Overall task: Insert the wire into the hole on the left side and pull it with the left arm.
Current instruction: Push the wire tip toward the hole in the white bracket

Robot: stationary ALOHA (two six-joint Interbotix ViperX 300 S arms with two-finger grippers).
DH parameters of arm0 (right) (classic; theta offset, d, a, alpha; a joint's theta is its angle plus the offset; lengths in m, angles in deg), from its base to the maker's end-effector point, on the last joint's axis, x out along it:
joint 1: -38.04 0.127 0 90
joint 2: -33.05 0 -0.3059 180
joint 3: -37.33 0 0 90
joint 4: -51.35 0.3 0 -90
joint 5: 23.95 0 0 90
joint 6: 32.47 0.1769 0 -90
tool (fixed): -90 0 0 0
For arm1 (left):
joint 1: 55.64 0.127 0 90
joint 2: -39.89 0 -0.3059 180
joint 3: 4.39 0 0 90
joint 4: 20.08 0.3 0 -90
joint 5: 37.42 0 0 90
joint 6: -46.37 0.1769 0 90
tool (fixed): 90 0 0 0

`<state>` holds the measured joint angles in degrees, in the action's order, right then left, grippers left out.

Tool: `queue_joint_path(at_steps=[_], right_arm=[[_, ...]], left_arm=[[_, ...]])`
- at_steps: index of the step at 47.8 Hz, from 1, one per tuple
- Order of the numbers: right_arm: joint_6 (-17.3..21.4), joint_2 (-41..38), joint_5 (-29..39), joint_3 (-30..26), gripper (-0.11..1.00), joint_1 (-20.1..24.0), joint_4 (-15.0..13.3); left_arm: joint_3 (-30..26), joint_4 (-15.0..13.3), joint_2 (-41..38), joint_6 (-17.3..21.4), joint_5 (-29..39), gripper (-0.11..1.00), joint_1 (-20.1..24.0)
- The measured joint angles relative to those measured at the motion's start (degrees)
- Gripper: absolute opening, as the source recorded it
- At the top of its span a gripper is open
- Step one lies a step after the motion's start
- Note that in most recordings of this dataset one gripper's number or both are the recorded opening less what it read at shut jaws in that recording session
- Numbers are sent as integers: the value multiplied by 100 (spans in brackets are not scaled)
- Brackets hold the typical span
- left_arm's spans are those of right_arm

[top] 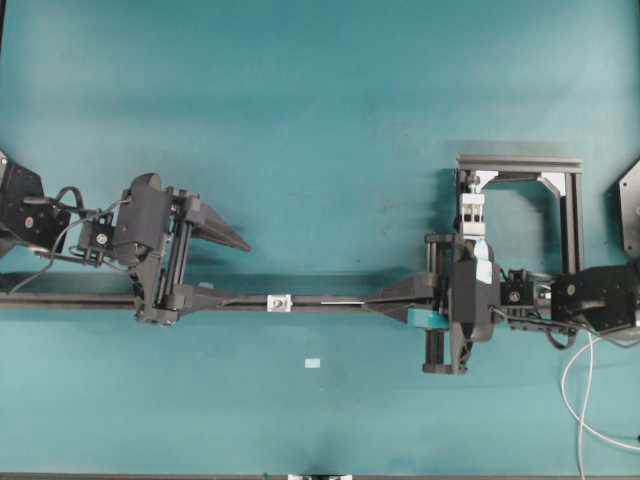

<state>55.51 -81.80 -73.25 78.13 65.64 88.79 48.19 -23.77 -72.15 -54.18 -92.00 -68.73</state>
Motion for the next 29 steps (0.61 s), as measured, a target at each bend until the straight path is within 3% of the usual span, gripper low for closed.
queue_joint_path(at_steps=[29], right_arm=[[18, -272, -308, -123, 5, 0, 9]], left_arm=[[-18, 9, 0, 0, -18, 61, 0]])
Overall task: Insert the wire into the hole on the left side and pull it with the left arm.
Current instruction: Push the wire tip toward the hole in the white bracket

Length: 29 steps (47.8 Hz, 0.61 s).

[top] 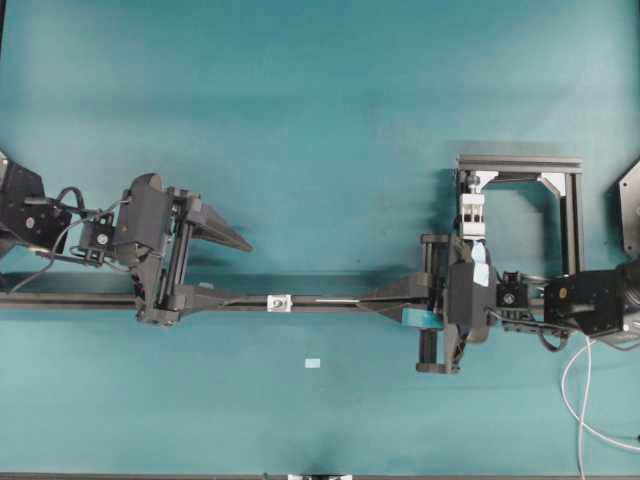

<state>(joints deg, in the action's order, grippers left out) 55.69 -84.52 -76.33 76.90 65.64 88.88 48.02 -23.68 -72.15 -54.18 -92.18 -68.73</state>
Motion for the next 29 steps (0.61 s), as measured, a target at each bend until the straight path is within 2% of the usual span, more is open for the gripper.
queue_joint_path(at_steps=[29], right_arm=[[9, -211, -167, -167, 5, 0, 0]], left_arm=[[-9, 0, 0, 0, -9, 61, 0]])
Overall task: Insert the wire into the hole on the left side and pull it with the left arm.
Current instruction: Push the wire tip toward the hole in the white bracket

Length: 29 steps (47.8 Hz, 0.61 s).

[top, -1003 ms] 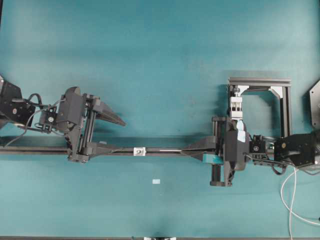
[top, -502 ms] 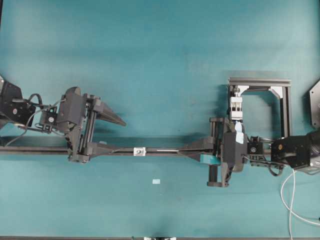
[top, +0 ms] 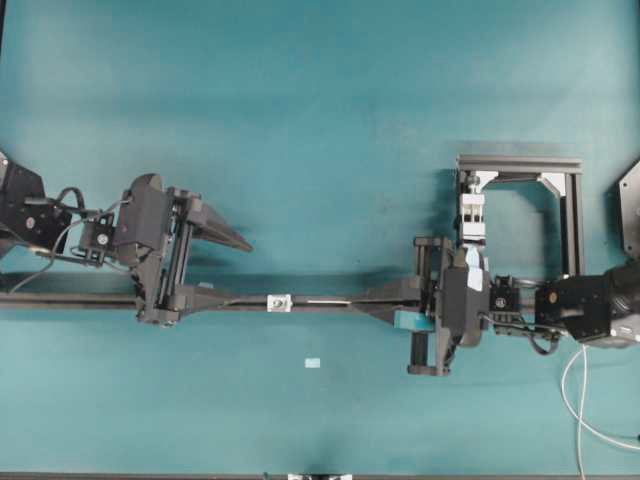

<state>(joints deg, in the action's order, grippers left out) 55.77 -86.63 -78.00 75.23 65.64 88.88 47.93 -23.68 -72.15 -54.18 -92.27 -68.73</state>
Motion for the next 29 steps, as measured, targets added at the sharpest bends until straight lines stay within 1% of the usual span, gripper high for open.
queue_joint_path(at_steps=[29], right_arm=[[0, -18, 9, -105, 5, 0, 9]], left_arm=[[-18, 0, 0, 9, 9, 61, 0]])
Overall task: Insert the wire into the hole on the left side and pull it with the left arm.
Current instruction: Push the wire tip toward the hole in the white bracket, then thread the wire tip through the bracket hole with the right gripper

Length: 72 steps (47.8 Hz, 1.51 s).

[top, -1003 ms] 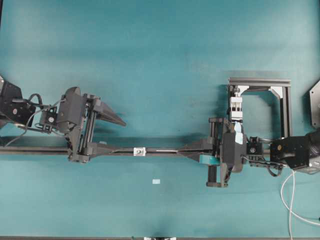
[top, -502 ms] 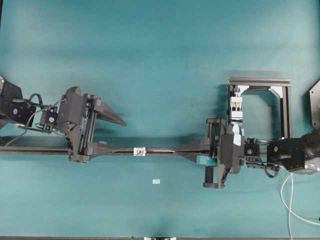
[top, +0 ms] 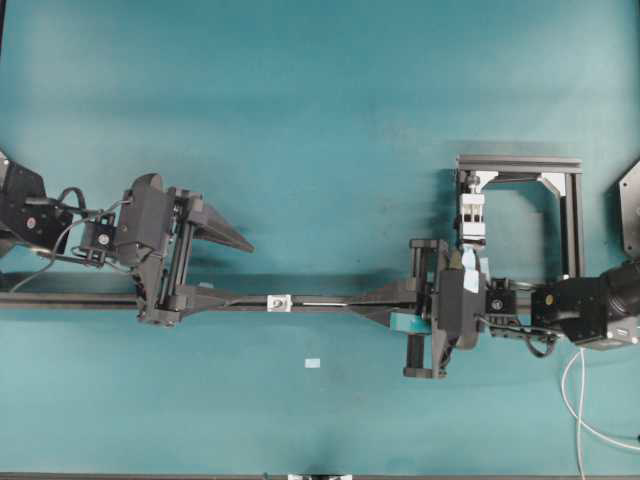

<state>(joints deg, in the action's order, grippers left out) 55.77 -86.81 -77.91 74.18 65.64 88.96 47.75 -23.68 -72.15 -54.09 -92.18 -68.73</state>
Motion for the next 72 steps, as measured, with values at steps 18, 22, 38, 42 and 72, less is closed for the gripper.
queue_joint_path(at_steps=[18, 22, 38, 42, 72], right_arm=[[-9, -123, 26, -141, 5, 0, 0], [-9, -132, 62, -176, 5, -18, 0], [-9, -141, 123, -220, 5, -70, 18], [-26, -141, 167, -229, 5, -79, 62], [-70, -202, 220, -352, 5, -114, 88]], left_arm=[[0, -9, 0, 0, 0, 60, 0], [-9, -9, 9, 0, 0, 60, 0], [-9, -9, 0, 0, -9, 60, 0], [-9, 0, 0, 0, 0, 60, 0], [-18, 0, 0, 0, 0, 60, 0]])
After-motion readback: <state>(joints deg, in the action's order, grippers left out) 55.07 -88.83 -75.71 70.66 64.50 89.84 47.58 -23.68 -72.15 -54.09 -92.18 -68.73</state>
